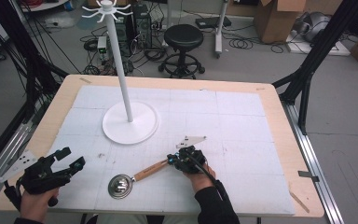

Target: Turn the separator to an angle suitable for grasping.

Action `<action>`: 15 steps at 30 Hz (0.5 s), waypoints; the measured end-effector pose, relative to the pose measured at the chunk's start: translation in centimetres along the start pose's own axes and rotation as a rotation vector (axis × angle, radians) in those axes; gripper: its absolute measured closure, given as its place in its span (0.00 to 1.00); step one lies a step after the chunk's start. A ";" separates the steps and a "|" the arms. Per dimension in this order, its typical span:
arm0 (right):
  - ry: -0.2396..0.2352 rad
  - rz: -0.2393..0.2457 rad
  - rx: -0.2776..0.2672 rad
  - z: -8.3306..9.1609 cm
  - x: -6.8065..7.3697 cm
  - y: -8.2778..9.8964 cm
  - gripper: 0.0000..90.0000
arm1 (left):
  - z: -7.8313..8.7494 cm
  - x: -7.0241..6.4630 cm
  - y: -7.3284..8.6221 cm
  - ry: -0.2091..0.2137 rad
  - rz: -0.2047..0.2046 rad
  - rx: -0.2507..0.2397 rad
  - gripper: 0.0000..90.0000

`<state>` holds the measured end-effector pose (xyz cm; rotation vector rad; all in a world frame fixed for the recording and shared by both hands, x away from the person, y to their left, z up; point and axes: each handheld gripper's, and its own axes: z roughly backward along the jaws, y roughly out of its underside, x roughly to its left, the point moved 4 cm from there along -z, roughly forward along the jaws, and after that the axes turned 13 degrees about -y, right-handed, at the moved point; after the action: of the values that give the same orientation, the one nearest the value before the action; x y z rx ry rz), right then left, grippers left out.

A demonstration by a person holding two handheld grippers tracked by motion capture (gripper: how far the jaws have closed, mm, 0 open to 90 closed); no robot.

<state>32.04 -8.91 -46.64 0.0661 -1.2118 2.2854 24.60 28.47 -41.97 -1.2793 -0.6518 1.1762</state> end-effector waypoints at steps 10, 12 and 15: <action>-0.025 0.006 -0.034 -0.2 1.2 -0.5 0.97 | -0.1 -0.4 0.1 0.012 -0.018 0.011 0.23; -0.005 -0.004 -0.073 1.3 0.9 -0.6 0.94 | -0.1 -0.4 0.1 0.013 -0.017 0.012 0.23; 0.040 -0.010 -0.109 4.1 0.3 -0.2 0.92 | -0.2 -0.6 0.1 0.018 -0.021 0.013 0.23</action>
<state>31.09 -11.86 -43.97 -0.0142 -1.3099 2.1971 24.55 27.85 -42.00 -1.2679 -0.6416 1.1493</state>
